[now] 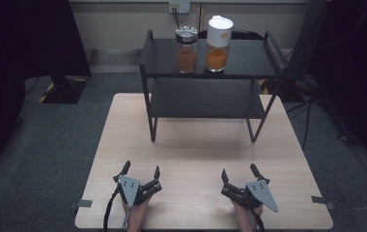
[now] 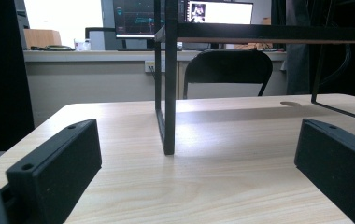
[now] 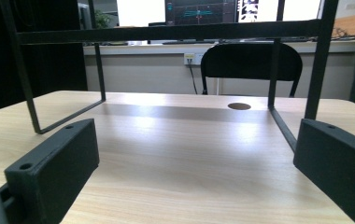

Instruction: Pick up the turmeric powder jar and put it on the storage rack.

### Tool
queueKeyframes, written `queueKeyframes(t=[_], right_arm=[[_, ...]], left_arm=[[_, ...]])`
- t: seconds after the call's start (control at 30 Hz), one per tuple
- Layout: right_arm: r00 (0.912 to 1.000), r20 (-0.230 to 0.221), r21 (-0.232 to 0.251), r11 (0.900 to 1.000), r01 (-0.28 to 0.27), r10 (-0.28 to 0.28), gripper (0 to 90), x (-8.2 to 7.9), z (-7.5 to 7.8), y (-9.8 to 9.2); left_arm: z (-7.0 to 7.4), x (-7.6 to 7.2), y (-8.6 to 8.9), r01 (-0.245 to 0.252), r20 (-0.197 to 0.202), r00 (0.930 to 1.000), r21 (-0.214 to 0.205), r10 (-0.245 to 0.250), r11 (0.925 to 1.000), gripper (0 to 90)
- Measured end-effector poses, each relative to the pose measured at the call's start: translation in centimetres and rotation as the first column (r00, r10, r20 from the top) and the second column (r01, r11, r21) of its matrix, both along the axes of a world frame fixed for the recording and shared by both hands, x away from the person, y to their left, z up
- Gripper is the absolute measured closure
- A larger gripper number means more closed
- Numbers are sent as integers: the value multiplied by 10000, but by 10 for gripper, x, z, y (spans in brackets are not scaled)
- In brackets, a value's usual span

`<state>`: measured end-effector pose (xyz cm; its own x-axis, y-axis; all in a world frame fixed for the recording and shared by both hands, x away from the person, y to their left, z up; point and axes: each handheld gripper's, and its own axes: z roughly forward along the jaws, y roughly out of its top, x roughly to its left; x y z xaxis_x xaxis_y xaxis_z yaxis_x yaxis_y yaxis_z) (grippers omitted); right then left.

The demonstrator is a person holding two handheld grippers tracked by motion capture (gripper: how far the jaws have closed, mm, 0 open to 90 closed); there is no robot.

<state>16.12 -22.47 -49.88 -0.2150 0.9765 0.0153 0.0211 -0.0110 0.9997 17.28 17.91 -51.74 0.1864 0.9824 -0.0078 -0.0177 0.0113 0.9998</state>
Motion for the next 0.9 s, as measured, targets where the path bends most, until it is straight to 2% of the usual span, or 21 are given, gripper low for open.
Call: queueKeyframes(t=[0.2, 0.27, 0.47, 0.63, 0.9], right_arm=[[9997, -133, 91, 9998, 200, -199, 0, 0, -7, 1], [9997, -26, 61, 9996, 260, -260, 0, -1, -8, 2], [9978, 272, -370, 9974, 617, -607, 0, -5, -12, 11], [9948, 421, -224, 9953, 939, -929, 0, -7, -15, 16], [9944, 441, -202, 9951, 973, -963, 0, -8, -16, 16]], left_arm=[[0, 0, 0, -2, -11, 10000, 19, 2, 10000, 1], [0, 0, 0, -10, -14, 10000, 20, 10, 10000, 1], [0, 0, 0, -17, -1, 10000, 7, 17, 10000, 1], [0, 0, 0, -17, 2, 10000, 5, 17, 10000, 1], [0, 0, 0, -17, 2, 10000, 5, 17, 10000, 0]])
